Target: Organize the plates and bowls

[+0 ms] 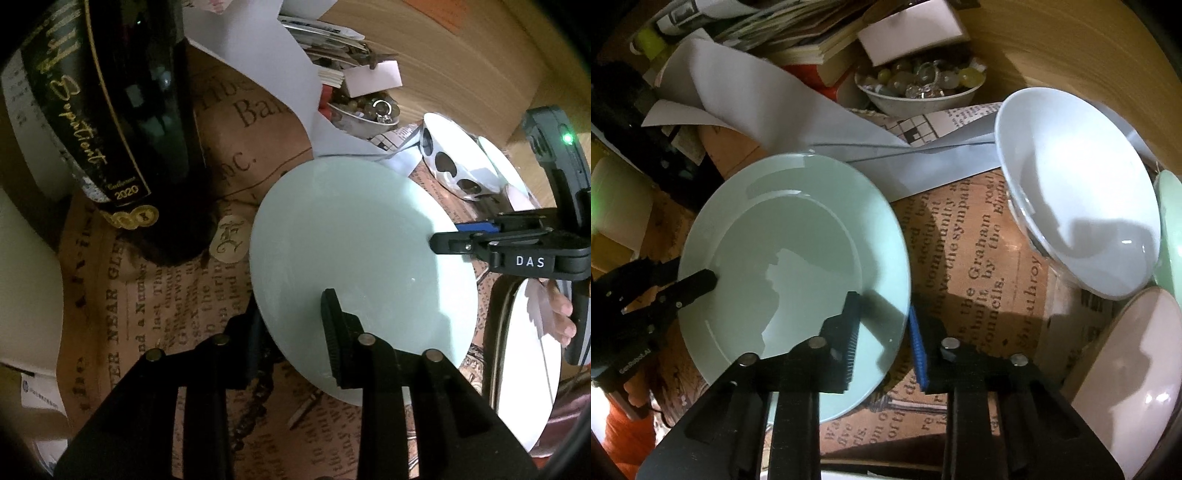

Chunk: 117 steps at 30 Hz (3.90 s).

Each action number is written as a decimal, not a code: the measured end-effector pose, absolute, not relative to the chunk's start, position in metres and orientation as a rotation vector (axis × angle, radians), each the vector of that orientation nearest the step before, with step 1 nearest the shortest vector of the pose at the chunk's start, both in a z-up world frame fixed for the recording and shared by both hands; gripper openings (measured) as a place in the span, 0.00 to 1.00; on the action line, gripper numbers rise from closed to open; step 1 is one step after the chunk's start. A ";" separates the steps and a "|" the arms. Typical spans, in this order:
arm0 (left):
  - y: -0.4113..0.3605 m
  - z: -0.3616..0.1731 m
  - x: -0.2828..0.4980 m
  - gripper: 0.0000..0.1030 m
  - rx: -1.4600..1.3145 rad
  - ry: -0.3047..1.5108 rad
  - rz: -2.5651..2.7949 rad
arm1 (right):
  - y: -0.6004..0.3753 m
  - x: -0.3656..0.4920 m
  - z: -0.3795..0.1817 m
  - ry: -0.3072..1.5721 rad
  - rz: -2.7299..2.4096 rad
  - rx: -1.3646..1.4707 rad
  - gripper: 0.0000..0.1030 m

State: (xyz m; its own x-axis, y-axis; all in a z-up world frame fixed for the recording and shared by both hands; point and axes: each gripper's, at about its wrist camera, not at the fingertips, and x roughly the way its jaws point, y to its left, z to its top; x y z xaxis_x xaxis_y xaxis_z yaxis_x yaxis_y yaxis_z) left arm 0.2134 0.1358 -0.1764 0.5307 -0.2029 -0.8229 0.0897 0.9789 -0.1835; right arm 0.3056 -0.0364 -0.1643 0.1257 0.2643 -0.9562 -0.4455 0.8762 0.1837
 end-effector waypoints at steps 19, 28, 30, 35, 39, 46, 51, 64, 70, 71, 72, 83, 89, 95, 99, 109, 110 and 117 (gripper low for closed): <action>0.132 -0.144 0.188 0.29 -0.173 0.897 -0.120 | -0.068 0.277 -0.104 1.183 0.554 -0.110 0.17; 0.124 -0.118 0.166 0.29 -0.174 0.833 -0.127 | -0.088 0.253 -0.075 1.128 0.556 -0.084 0.17; 0.121 -0.115 0.162 0.29 -0.175 0.828 -0.128 | -0.091 0.249 -0.073 1.116 0.550 -0.084 0.17; 0.108 -0.110 0.153 0.29 -0.168 0.819 -0.138 | -0.100 0.241 -0.073 1.104 0.539 -0.077 0.17; 0.096 -0.109 0.144 0.29 -0.173 0.818 -0.154 | -0.112 0.231 -0.069 1.096 0.527 -0.073 0.17; 0.074 -0.108 0.128 0.29 -0.152 0.809 -0.157 | -0.132 0.211 -0.068 1.090 0.519 -0.056 0.17; 0.060 -0.109 0.115 0.29 -0.141 0.809 -0.167 | -0.149 0.197 -0.070 1.091 0.510 -0.035 0.17; 0.023 -0.122 0.093 0.29 -0.116 0.838 -0.203 | -0.188 0.167 -0.086 1.122 0.480 0.009 0.17; 0.010 -0.125 0.079 0.29 -0.100 0.839 -0.210 | -0.200 0.157 -0.091 1.133 0.476 0.024 0.17; 0.009 -0.126 0.076 0.29 -0.097 0.839 -0.211 | -0.201 0.156 -0.091 1.135 0.477 0.025 0.17; 0.007 -0.127 0.074 0.29 -0.095 0.840 -0.211 | -0.203 0.154 -0.092 1.135 0.477 0.026 0.17; -0.005 -0.139 0.064 0.29 -0.076 0.866 -0.203 | -0.213 0.144 -0.098 1.149 0.469 0.025 0.17; -0.009 -0.143 0.064 0.29 -0.071 0.875 -0.205 | -0.217 0.140 -0.101 1.162 0.465 0.027 0.17; -0.011 -0.146 0.067 0.29 -0.069 0.883 -0.207 | -0.218 0.139 -0.103 1.170 0.459 0.030 0.17; -0.015 -0.146 0.069 0.29 -0.058 0.893 -0.212 | -0.221 0.139 -0.103 1.171 0.454 0.035 0.17; -0.016 -0.146 0.076 0.30 -0.046 0.890 -0.209 | -0.221 0.139 -0.103 1.172 0.458 0.034 0.17; -0.017 -0.146 0.077 0.30 -0.037 0.888 -0.201 | -0.221 0.139 -0.103 1.173 0.459 0.035 0.17; -0.018 -0.152 0.081 0.30 0.000 0.893 -0.164 | -0.219 0.138 -0.105 1.176 0.464 0.027 0.17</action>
State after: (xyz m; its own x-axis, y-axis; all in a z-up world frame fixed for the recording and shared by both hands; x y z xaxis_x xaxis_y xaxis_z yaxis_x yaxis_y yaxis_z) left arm 0.0811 -0.0180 -0.1518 0.6154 -0.1425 -0.7752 0.1425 0.9874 -0.0684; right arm 0.1381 -0.2187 -0.1046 0.3015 0.3638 -0.8813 -0.3363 0.9055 0.2588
